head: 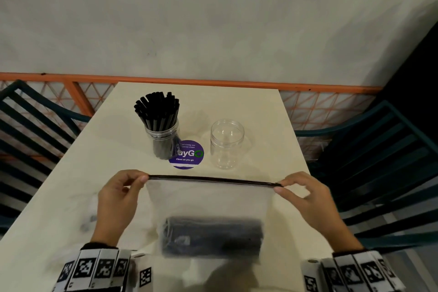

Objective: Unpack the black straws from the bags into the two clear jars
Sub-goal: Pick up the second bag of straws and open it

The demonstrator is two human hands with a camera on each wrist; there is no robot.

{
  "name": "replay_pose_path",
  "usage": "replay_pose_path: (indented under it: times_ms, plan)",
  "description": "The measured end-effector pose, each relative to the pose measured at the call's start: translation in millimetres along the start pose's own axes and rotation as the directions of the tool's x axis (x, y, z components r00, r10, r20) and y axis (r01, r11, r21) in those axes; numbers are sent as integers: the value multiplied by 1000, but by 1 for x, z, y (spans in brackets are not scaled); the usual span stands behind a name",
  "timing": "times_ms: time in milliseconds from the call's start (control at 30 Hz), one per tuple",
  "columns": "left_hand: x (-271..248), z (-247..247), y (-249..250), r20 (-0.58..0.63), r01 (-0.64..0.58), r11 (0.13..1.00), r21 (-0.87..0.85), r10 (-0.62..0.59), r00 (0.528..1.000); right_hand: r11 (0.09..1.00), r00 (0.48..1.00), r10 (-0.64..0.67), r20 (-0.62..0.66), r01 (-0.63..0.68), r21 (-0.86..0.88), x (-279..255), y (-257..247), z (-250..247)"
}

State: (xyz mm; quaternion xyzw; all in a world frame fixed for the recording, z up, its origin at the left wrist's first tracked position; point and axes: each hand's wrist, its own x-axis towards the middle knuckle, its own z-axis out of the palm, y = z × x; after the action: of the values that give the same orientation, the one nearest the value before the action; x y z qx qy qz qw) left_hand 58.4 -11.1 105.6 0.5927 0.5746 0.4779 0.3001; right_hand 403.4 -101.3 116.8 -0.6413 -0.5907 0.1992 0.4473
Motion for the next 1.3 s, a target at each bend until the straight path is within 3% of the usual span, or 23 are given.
replay_pose_path:
  times_ms: [100, 233, 333, 400, 533, 600, 700, 833, 900, 967, 1067, 1167, 1233, 1300]
  plan:
    - [-1, 2, 3, 22, -13, 995, 98, 11, 1000, 1000, 999, 21, 31, -21, -3, -6, 4, -9]
    - [-8, 14, 27, 69, -258, 881, 396, 251, 966, 999, 994, 43, 98, -44, -1, -13, -1, 1]
    - [-27, 44, 54, 285, -438, 824, 360, 350, 892, 995, 991, 39, 126, -50, 87, -15, -10, 8]
    - [-39, 67, 62, 428, -489, 824, 285, 347, 835, 991, 990, 25, 136, -42, 126, -16, -15, 11]
    - [-41, 88, 54, 485, -542, 774, 328, 354, 800, 987, 989, 12, 150, -36, 156, -18, -20, 11]
    - [-38, 86, 51, 424, -497, 764, 412, 322, 847, 984, 992, 33, 122, -54, 169, -20, -18, 7]
    - [-28, 70, 43, 261, -312, 741, 594, 189, 947, 968, 992, 120, 33, -125, 219, -20, -12, 2]
    - [-19, 42, 40, 168, -85, 723, 685, -43, 985, 963, 986, 168, 1, -164, 216, -17, -6, 3]
    - [-16, 38, 38, 140, -25, 805, 592, -72, 987, 953, 983, 184, 16, -183, 243, -16, -11, 8]
    - [-18, 40, 39, 236, -11, 898, 440, -104, 966, 949, 978, 206, 37, -209, 237, -14, -18, 15]
    - [-24, 47, 45, 277, 94, 968, 233, -159, 948, 966, 967, 255, -7, -254, 53, -8, -16, 29]
    - [-27, 49, 54, 288, 274, 961, -41, -251, 924, 950, 947, 308, -87, -312, -34, -1, -12, 37]
    - [-24, 45, 63, 269, 275, 951, -143, -230, 935, 955, 949, 276, -155, -289, -67, 7, -17, 33]
    - [-18, 37, 75, 224, 203, 955, -216, -154, 962, 975, 953, 211, -218, -220, -16, 19, -30, 22]
